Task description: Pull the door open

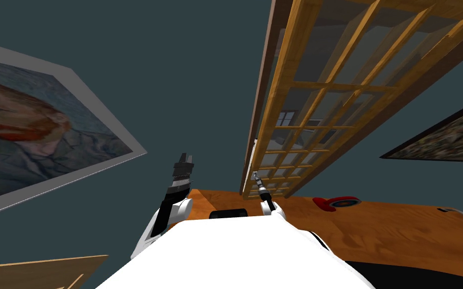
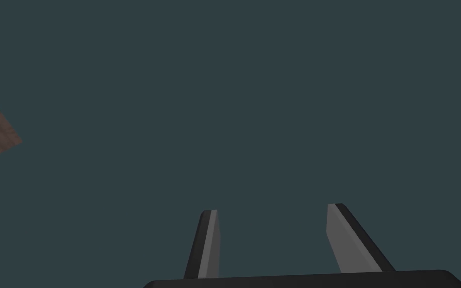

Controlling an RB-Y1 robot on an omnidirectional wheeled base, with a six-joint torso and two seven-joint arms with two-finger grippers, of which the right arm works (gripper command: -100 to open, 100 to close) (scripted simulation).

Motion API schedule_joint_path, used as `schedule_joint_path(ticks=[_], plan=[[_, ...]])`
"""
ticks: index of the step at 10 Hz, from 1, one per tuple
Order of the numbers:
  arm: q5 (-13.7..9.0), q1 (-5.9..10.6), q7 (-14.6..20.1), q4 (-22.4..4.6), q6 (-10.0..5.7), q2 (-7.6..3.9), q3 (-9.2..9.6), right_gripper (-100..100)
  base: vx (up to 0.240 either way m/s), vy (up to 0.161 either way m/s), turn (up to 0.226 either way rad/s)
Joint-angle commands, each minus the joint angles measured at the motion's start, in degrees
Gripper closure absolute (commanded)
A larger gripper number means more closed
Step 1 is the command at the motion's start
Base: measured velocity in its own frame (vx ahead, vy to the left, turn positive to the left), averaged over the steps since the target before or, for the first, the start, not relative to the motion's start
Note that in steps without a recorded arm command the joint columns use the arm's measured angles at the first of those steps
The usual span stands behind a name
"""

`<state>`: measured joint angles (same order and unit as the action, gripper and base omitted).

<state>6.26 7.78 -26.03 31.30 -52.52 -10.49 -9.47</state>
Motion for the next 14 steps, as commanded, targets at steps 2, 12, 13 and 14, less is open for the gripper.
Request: schedule_joint_path(ticks=[2,12,13,14], plan=[[-0.5,-0.37,3.0,0.3,0.06,1.09,1.68,100,-0.028,-0.014,0.055],[-5.2,-1.0,14.9,1.0,0.09,-0.03,4.08,100,-0.025,-0.013,0.047],[-5.2,-1.0,14.9,1.0,0.09,-0.03,4.08,100,-0.019,0.0,0.006],[-5.2,-1.0,14.9,1.0,0.09,-0.03,4.08,100,-0.002,-0.006,-0.016]])
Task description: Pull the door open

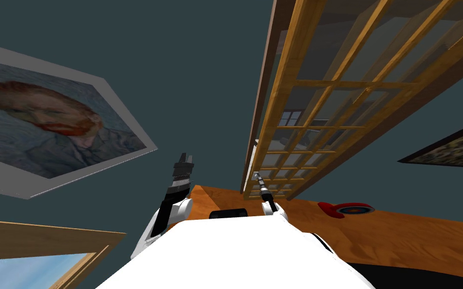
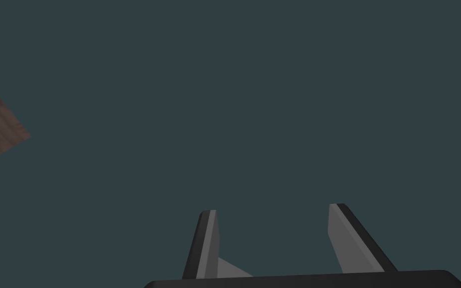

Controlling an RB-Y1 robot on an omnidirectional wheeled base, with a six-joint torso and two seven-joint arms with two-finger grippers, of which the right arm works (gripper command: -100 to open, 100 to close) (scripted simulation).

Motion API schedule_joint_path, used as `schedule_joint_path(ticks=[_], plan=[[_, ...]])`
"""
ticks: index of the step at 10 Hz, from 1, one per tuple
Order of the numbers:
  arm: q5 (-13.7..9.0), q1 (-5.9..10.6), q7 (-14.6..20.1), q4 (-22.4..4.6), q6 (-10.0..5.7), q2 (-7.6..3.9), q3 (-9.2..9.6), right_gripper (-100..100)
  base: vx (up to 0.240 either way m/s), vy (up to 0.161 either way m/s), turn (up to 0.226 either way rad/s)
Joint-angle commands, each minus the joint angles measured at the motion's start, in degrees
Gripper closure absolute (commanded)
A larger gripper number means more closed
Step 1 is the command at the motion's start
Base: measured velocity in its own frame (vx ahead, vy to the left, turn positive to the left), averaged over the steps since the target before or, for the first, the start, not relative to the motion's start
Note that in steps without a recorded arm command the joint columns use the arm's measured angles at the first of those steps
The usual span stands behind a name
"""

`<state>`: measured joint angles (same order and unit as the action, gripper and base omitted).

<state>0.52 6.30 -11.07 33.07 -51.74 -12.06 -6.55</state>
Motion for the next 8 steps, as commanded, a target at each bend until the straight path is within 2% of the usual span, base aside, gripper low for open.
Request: schedule_joint_path(ticks=[1,2,4,5,8], plan=[[-0.5,0.35,2.3,-0.7,-0.68,1.31,1.66,100,-0.014,-0.012,0.032],[-0.5,0.35,2.3,-0.7,-0.68,1.31,1.66,100,-0.027,-0.005,0.043],[-2.4,0.09,6.0,-0.5,-0.67,0.84,2.65,100,-0.032,-0.016,0.093],[-2.4,0.09,7.1,-0.5,-0.67,0.84,2.65,100,-0.038,-0.006,0.041],[-2.4,0.09,7.1,-0.5,-0.67,0.84,2.65,100,-0.003,-0.003,-0.004]])
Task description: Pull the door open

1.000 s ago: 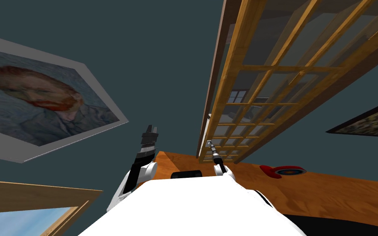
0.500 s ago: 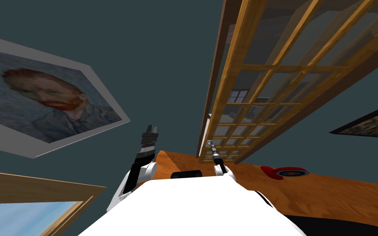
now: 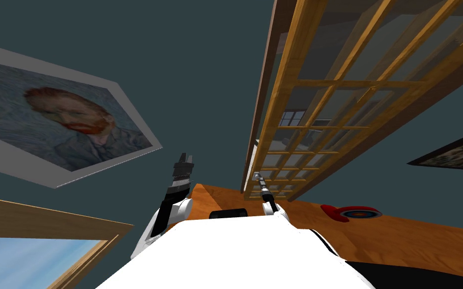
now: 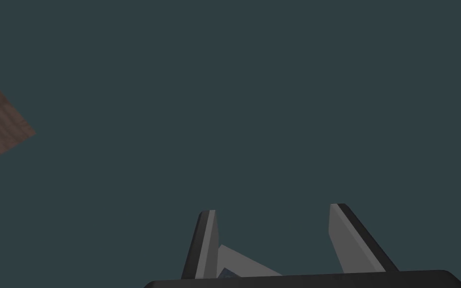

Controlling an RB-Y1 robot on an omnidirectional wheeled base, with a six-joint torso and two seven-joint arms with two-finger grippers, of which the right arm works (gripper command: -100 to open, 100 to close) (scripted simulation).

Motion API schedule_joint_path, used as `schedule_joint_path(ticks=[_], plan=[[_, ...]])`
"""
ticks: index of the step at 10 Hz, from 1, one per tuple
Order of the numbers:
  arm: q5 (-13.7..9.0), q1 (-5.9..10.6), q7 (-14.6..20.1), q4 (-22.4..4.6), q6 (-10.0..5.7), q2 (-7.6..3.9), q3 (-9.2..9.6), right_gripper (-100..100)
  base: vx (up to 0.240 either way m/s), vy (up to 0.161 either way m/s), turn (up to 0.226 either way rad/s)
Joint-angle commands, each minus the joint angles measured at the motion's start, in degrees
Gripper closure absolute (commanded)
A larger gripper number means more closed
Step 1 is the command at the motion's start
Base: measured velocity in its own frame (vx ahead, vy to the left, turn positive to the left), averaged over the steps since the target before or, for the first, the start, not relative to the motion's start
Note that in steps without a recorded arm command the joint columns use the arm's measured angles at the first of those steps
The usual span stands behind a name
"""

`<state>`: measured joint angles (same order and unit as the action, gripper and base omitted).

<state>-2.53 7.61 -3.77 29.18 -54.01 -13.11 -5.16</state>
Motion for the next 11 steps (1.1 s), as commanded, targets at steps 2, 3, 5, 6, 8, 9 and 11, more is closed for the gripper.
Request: schedule_joint_path(ticks=[2,3,5,6,8,9,11], plan=[[-0.3,-1.35,2.2,3.5,1.6,1.66,1.77,100,-0.004,-0.01,0.019],[-0.3,-1.35,2.2,3.9,1.6,1.66,1.77,100,-0.042,-0.012,0.076],[-1.3,-1.49,4.6,3.6,1.61,1.43,2.28,100,-0.018,-0.006,0.032],[-1.3,-1.49,4.6,3.6,1.61,1.43,2.28,100,-0.012,-0.015,0.034],[-1.3,-1.49,4.6,3.6,1.61,1.43,2.28,100,-0.001,0.002,-0.02],[-1.3,-1.49,4.6,2.8,1.61,1.43,2.28,100,0.0,-0.007,0.025],[-1.3,-1.22,4.6,-1.1,1.47,1.43,2.28,100,0.0,0.0,0.0]])
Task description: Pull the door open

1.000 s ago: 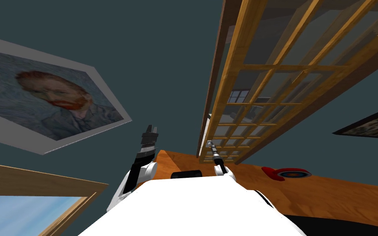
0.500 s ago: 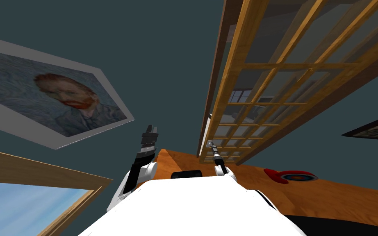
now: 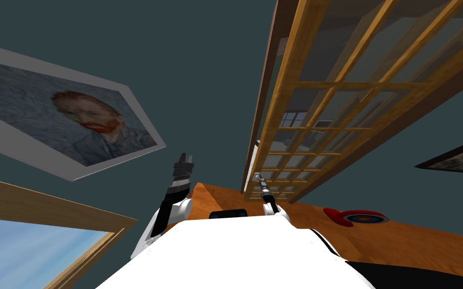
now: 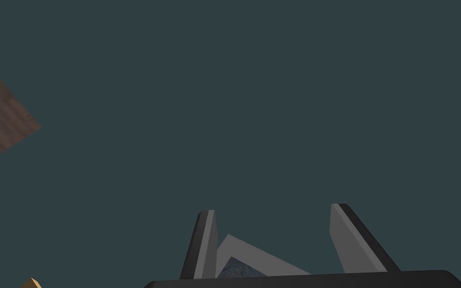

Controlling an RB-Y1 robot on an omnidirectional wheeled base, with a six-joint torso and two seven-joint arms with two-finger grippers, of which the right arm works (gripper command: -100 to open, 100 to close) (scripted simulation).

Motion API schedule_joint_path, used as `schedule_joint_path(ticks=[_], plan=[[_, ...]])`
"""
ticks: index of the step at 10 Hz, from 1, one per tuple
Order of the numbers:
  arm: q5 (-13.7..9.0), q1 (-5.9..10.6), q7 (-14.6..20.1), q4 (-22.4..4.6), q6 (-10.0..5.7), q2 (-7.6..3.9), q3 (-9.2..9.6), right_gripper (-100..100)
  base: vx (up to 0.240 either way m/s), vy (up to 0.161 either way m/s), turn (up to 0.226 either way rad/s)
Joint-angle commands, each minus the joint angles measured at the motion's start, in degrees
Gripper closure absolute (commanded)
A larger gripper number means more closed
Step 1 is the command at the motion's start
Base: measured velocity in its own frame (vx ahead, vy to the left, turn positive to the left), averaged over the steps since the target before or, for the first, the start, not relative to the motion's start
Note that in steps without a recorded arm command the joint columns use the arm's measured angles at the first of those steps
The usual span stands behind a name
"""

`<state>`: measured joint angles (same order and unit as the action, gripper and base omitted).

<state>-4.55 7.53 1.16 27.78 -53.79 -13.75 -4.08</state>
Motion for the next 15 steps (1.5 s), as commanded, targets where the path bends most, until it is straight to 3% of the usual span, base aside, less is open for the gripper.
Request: schedule_joint_path(ticks=[1,2,3,4,15], plan=[[0.7,-1.4,-0.3,2.9,1.39,2.06,1.2,100,-0.004,-0.004,-0.016],[0.7,-1.4,-0.3,4.9,1.39,2.06,1.2,100,-0.006,0.002,-0.023],[0.7,-1.4,-0.3,4.8,1.39,2.06,1.2,100,-0.013,0.004,0.023],[-0.4,-1.47,1.6,3.3,0.8,0.42,0.19,100,-0.029,-0.028,0.008],[-4.1,-1.59,17.0,3.2,0.8,-0.32,2.19,100,-0.045,-0.018,0.059]])
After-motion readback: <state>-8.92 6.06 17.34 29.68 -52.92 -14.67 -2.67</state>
